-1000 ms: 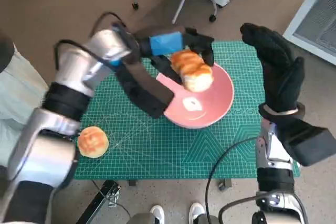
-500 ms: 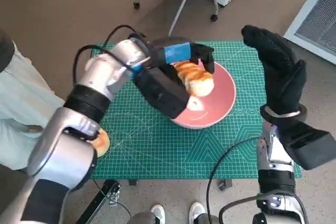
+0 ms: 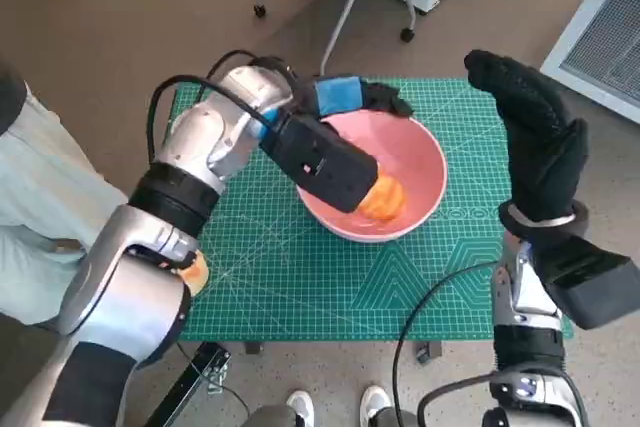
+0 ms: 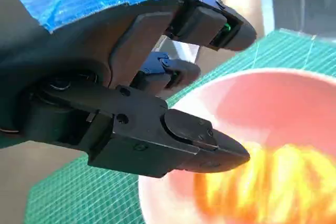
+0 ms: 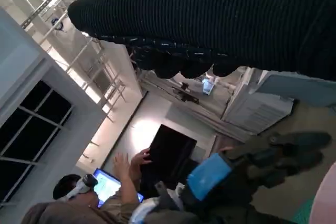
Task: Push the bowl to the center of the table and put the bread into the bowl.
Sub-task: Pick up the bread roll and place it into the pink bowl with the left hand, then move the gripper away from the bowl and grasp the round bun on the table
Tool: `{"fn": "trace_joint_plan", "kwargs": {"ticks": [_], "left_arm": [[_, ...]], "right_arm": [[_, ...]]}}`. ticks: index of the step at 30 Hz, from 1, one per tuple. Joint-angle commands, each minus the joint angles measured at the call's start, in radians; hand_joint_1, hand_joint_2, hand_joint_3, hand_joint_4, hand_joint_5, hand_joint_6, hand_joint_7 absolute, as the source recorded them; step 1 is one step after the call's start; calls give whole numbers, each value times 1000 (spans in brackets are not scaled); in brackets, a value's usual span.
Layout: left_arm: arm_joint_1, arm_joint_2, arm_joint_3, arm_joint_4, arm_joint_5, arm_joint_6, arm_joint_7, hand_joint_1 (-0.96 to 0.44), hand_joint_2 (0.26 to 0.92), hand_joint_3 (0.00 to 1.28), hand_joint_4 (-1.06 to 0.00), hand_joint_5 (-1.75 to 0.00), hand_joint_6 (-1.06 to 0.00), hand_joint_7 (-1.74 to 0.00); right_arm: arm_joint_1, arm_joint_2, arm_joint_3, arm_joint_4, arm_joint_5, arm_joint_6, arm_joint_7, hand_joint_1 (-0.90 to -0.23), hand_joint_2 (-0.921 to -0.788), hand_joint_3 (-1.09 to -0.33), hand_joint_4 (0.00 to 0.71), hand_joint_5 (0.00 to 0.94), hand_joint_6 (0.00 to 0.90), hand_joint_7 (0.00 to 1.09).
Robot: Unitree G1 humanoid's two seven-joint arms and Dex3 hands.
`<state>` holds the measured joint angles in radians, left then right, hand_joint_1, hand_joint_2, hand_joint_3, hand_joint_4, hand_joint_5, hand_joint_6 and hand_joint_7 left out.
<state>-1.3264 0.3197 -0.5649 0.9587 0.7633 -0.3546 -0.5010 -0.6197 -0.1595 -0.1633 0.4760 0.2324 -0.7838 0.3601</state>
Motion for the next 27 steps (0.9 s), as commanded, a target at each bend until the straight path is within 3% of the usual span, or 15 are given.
{"fn": "trace_joint_plan", "kwargs": {"ticks": [1,7,11,18,27], "left_arm": [[28,41,28,-56,-41,-7,-27,55,872,1,-161,-7,-324,-91],[89,124,80,-223,-94,7,-100,51,867,0,-212,-22,-366,-89],[181,253,162,-456,-166,17,-197,55,863,0,-249,-18,-407,-76],[328,428,286,-712,-244,31,-286,58,852,0,-326,-17,-472,-52],[528,619,449,-958,-297,127,-373,88,836,0,-338,-11,-486,-44]], "right_arm": [[9,-1,0,12,12,13,6,-567,-921,-703,361,1,124,629],[12,9,9,1,25,22,14,-565,-921,-705,360,0,124,627],[14,11,13,-5,38,27,24,-566,-921,-705,360,0,122,626],[18,9,17,-20,47,41,24,-571,-921,-704,360,0,123,623],[13,11,22,-24,25,52,10,-575,-921,-704,365,3,123,622]]}}
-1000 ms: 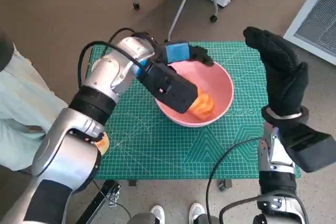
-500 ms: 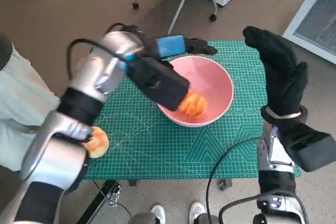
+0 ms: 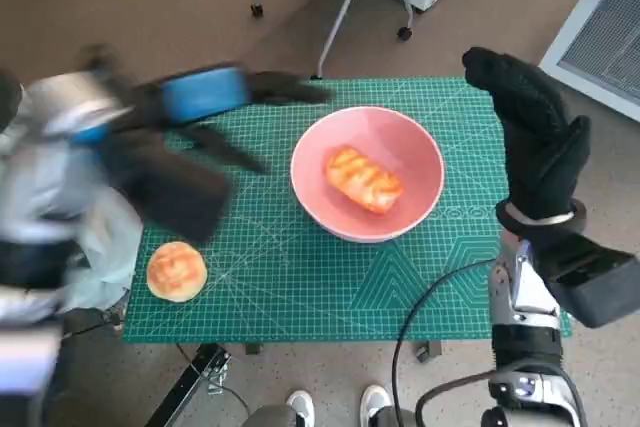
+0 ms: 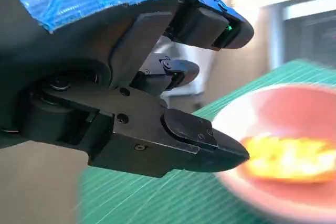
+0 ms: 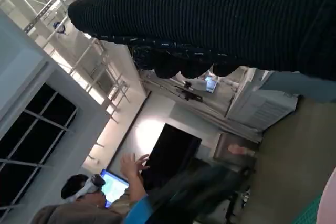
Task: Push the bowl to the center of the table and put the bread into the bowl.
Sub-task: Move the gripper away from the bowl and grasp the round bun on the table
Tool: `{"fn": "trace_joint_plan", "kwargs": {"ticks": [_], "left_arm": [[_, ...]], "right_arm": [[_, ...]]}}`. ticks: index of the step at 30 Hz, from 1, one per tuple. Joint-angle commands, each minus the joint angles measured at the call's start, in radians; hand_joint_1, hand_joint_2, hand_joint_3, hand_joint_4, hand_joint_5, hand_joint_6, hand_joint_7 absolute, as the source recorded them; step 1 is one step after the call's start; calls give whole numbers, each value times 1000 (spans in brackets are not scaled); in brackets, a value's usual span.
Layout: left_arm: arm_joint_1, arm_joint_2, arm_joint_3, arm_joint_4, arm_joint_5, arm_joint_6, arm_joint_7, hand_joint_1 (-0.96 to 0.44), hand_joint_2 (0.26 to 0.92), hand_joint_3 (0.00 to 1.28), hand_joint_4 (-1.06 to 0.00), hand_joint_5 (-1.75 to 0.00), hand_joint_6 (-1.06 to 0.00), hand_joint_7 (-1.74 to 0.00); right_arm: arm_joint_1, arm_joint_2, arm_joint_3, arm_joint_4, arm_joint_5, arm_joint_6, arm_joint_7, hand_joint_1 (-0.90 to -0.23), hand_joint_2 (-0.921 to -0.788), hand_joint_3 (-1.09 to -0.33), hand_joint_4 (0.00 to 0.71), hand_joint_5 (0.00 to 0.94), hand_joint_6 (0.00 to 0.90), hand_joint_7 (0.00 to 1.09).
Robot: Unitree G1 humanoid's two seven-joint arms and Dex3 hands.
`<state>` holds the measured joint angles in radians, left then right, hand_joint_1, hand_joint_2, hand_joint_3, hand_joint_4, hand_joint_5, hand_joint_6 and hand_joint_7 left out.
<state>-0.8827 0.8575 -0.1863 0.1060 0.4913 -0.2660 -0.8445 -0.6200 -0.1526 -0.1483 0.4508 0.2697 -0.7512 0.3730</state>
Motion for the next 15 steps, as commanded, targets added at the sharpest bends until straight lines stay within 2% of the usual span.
{"fn": "trace_joint_plan", "kwargs": {"ticks": [1,8,15], "left_arm": [[102,96,84,-125,-26,47,-31,85,830,0,-340,-11,-488,-44],[280,200,212,-271,-60,103,-54,88,818,0,-341,-6,-492,-39],[444,244,293,-391,-83,166,-82,91,804,0,-322,0,-490,-32]], "right_arm": [[13,4,8,1,-14,20,-4,-575,-921,-704,366,3,122,622],[6,10,12,6,-4,36,2,-574,-921,-699,369,5,124,622],[0,16,17,13,-8,47,1,-575,-921,-691,371,5,131,625]]}}
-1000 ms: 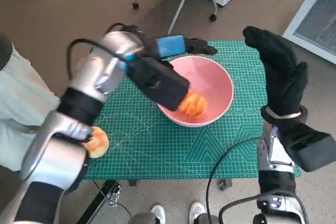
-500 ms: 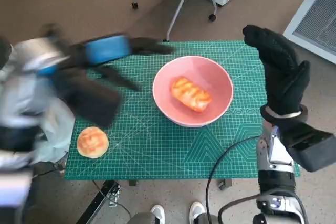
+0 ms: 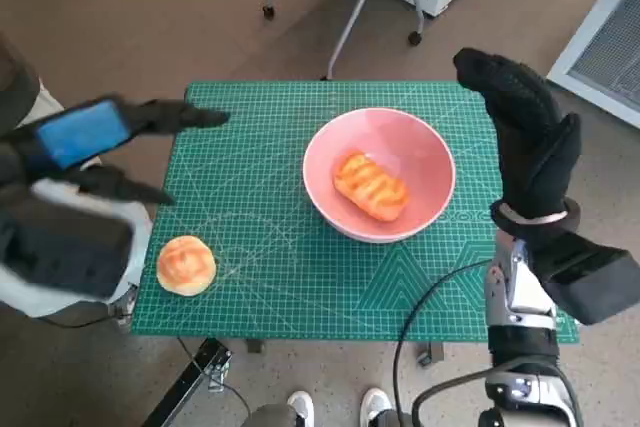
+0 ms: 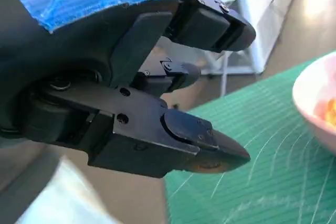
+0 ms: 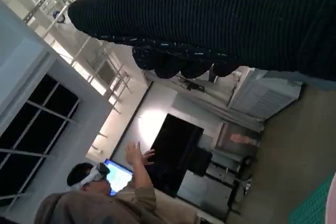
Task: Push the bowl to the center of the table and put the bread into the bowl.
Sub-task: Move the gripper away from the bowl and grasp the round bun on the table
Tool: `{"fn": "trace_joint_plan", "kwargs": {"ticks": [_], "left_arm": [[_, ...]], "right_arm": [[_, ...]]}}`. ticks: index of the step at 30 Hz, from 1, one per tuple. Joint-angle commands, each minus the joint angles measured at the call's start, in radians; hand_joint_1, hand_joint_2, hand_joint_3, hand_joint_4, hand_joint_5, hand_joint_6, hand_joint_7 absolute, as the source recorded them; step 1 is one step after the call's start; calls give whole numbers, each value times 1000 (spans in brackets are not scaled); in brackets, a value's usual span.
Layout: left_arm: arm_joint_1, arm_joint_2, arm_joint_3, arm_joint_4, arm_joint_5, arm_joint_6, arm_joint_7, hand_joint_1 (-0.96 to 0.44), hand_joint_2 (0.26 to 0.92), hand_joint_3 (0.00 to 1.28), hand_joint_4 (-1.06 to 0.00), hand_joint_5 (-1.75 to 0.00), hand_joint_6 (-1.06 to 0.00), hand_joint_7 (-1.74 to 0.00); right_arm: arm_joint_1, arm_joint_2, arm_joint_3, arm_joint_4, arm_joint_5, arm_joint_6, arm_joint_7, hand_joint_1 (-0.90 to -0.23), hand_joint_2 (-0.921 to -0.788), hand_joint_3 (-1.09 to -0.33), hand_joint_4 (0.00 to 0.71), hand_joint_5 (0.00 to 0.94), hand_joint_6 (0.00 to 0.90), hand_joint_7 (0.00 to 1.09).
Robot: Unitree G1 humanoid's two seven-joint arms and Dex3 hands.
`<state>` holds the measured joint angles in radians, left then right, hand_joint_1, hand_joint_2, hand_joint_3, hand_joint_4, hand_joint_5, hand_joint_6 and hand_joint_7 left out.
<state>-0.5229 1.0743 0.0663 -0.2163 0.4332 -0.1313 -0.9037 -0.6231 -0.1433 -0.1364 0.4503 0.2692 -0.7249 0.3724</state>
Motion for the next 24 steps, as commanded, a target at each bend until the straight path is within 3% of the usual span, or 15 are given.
{"fn": "trace_joint_plan", "kwargs": {"ticks": [1,12,18,24], "left_arm": [[105,31,50,-80,-33,39,-31,89,801,0,-320,0,-489,-30],[236,49,75,-108,-64,61,-53,87,781,0,-311,0,-486,-19],[283,41,50,-101,-24,57,-32,96,779,0,-309,0,-488,-15],[321,34,22,-96,18,45,-10,93,779,0,-305,0,-489,-11]], "right_arm": [[3,8,7,12,-8,22,1,-575,-921,-692,372,5,132,626],[3,13,15,5,1,28,10,-572,-921,-699,375,6,128,637],[7,13,17,3,8,25,19,-572,-921,-700,375,5,121,644],[11,6,16,-2,-2,21,16,-574,-921,-699,376,5,111,648]]}}
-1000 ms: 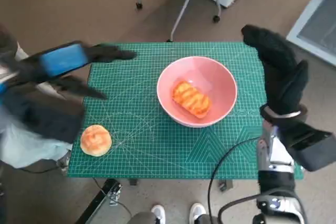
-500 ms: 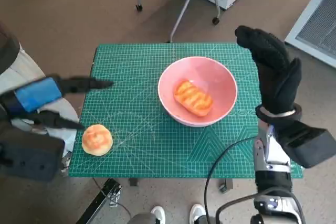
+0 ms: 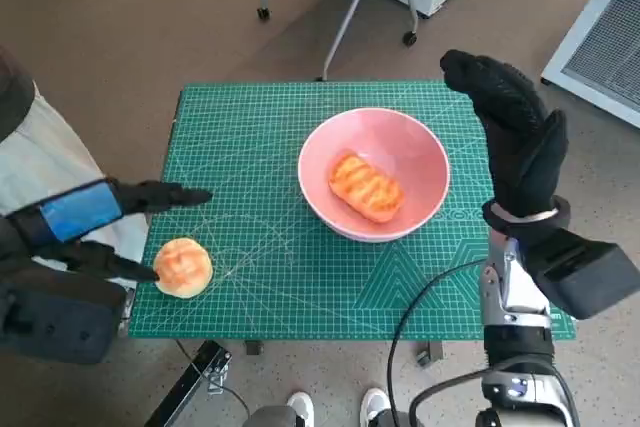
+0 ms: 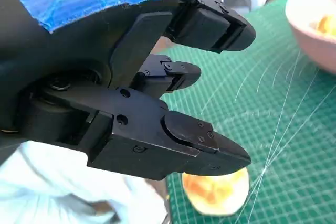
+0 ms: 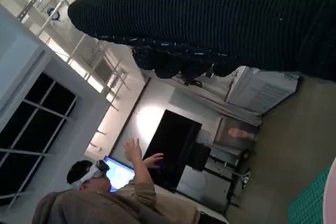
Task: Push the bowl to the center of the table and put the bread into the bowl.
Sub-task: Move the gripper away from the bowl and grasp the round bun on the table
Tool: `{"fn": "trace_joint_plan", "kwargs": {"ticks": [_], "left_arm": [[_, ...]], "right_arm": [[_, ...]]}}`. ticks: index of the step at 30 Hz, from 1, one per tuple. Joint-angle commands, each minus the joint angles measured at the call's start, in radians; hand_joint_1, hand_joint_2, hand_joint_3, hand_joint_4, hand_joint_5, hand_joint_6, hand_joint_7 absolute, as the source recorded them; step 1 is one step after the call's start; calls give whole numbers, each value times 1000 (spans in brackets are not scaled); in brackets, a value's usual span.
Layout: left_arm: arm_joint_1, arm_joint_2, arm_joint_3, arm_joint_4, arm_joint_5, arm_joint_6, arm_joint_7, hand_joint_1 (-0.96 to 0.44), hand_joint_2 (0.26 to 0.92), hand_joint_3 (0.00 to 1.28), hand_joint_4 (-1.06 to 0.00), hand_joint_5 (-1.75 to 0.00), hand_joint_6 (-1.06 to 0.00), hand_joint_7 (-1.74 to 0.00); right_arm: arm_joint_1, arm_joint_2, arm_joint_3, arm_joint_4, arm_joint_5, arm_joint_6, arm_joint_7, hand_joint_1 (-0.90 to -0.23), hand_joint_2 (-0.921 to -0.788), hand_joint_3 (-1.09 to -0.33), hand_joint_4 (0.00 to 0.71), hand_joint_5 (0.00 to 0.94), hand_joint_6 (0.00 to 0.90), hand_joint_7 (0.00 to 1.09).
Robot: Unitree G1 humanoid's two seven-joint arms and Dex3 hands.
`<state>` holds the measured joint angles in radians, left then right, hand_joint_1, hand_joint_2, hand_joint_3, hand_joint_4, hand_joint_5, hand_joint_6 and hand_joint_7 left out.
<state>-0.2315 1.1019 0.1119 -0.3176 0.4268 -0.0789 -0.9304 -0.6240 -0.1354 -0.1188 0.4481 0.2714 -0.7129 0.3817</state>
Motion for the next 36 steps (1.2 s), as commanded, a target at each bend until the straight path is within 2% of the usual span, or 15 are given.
{"fn": "trace_joint_plan", "kwargs": {"ticks": [1,12,25,27,29,33,34,35,36], "left_arm": [[34,5,-30,6,29,-5,17,91,779,0,-305,0,-489,-10],[61,-4,-110,59,97,-54,63,59,778,0,-298,-2,-484,-4],[16,-47,-292,230,298,-161,171,-5,786,4,-345,-12,-496,-6],[10,-58,-313,253,321,-168,187,-2,800,11,-380,-25,-514,-13],[0,-66,-334,283,346,-191,216,27,844,31,-427,-35,-543,-24],[-34,-70,-370,350,390,-271,307,90,905,205,-606,-62,-686,-69],[-44,-70,-377,365,399,-291,328,140,908,221,-574,-341,-717,-85],[-58,-67,-385,384,411,-320,359,213,913,263,-506,-769,-760,-109],[-70,-67,-392,400,420,-341,382,137,916,248,-504,-990,-657,-534]], "right_arm": [[12,-3,-3,1,-5,8,6,-574,-921,-699,376,5,110,649],[12,-11,-9,0,-9,8,-1,-571,-921,-697,373,3,104,657],[21,-15,-13,-14,-14,15,-9,-559,-921,-696,374,3,111,659],[21,-14,-14,-17,-11,18,-9,-557,-921,-695,374,3,115,660],[20,-13,-15,-16,-7,19,-8,-558,-921,-693,374,3,121,661],[21,-12,-15,-20,-4,22,-7,-560,-921,-689,375,3,128,661],[20,-12,-15,-20,-3,23,-6,-560,-921,-688,375,3,128,661],[19,-12,-15,-19,-2,23,-5,-560,-921,-688,375,3,129,661],[17,-11,-15,-17,-1,23,-4,-560,-921,-687,374,3,129,660]]}}
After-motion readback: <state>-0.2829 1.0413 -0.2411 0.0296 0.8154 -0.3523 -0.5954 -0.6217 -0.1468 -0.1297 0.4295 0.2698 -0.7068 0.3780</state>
